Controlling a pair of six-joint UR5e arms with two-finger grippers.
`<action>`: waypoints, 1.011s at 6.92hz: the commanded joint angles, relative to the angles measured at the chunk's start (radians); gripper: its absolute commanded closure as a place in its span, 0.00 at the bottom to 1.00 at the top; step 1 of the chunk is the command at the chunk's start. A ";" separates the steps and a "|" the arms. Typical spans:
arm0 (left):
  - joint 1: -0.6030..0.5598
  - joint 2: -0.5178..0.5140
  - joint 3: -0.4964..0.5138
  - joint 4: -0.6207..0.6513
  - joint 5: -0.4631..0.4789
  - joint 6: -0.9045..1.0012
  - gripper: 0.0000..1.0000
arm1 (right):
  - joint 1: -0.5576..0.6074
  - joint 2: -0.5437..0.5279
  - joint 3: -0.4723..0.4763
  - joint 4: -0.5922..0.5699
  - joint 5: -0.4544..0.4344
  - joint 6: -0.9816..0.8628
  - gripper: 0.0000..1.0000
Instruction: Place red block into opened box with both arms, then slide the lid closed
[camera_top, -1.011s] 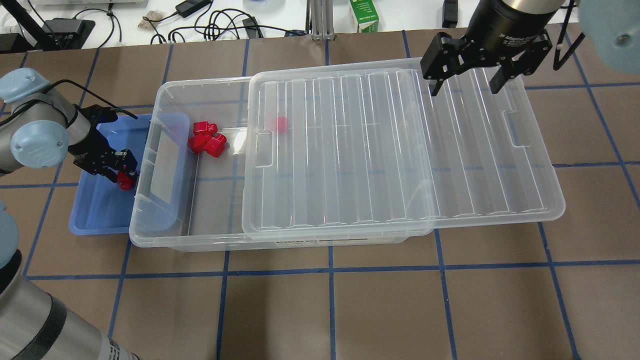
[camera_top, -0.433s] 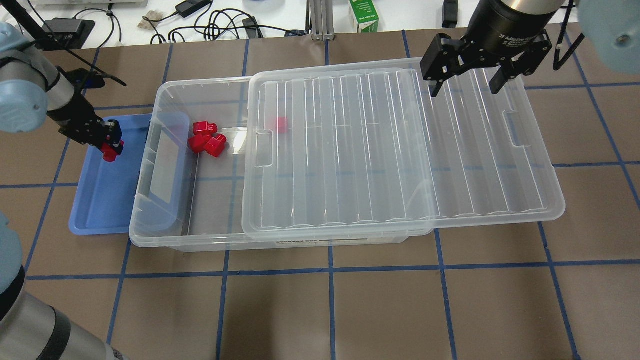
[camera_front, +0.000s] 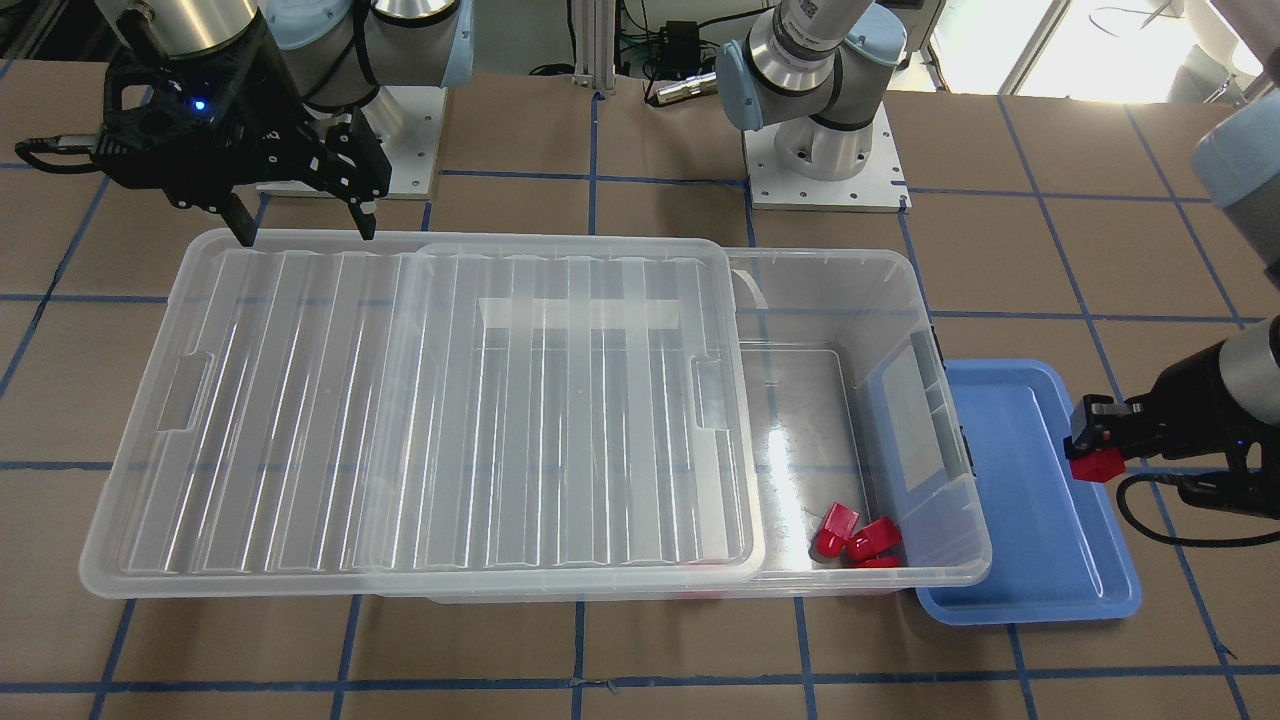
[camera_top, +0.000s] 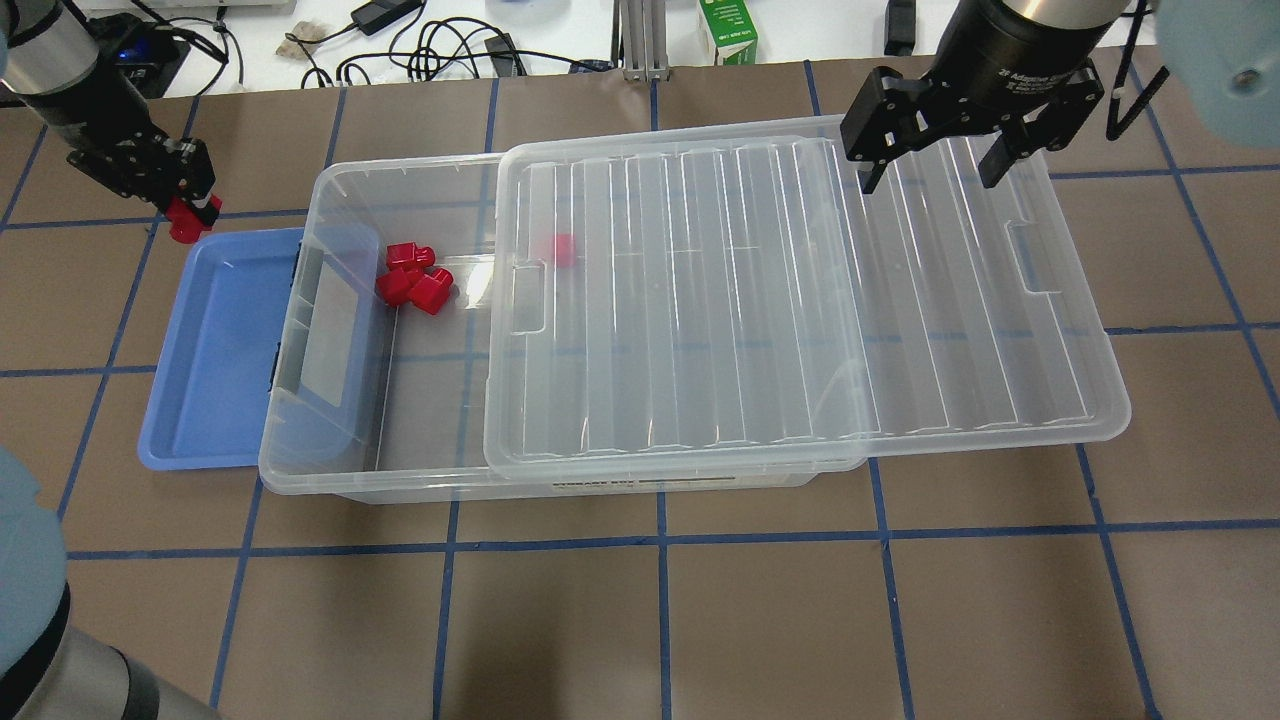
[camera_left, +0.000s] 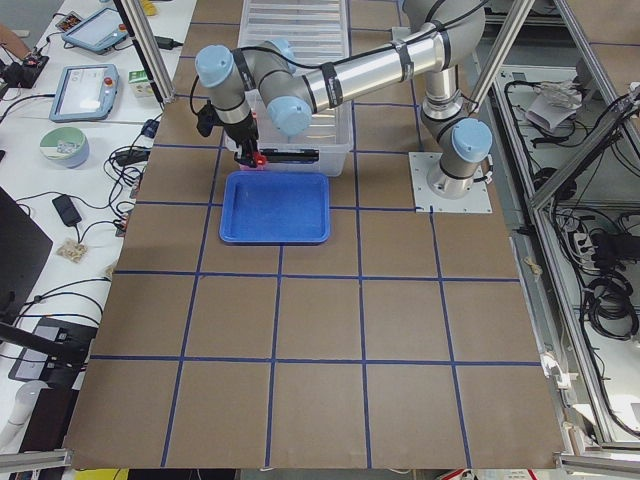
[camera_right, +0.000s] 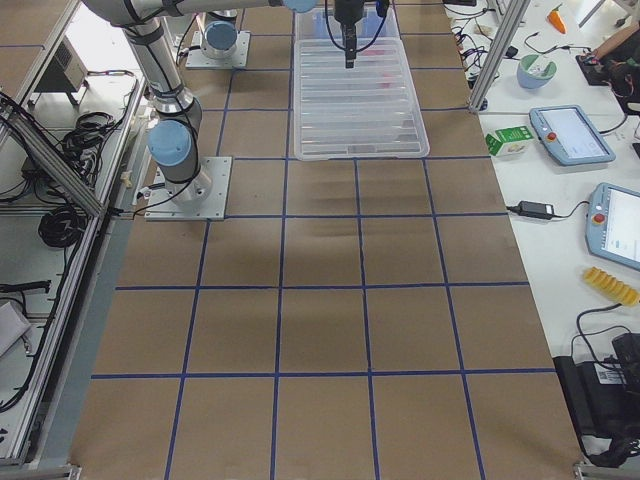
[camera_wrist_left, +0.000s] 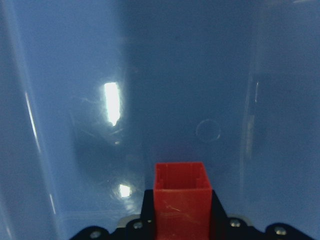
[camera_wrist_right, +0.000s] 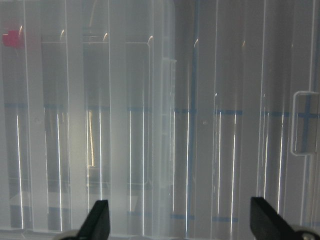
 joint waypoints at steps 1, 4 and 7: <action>-0.160 0.049 -0.036 -0.054 -0.009 -0.226 0.87 | 0.000 0.001 0.000 0.000 0.000 -0.002 0.00; -0.235 0.094 -0.212 0.038 -0.013 -0.372 0.87 | 0.000 0.000 0.000 0.000 0.002 -0.002 0.00; -0.268 0.097 -0.391 0.185 -0.015 -0.438 0.86 | -0.002 0.003 0.000 0.000 0.000 -0.003 0.00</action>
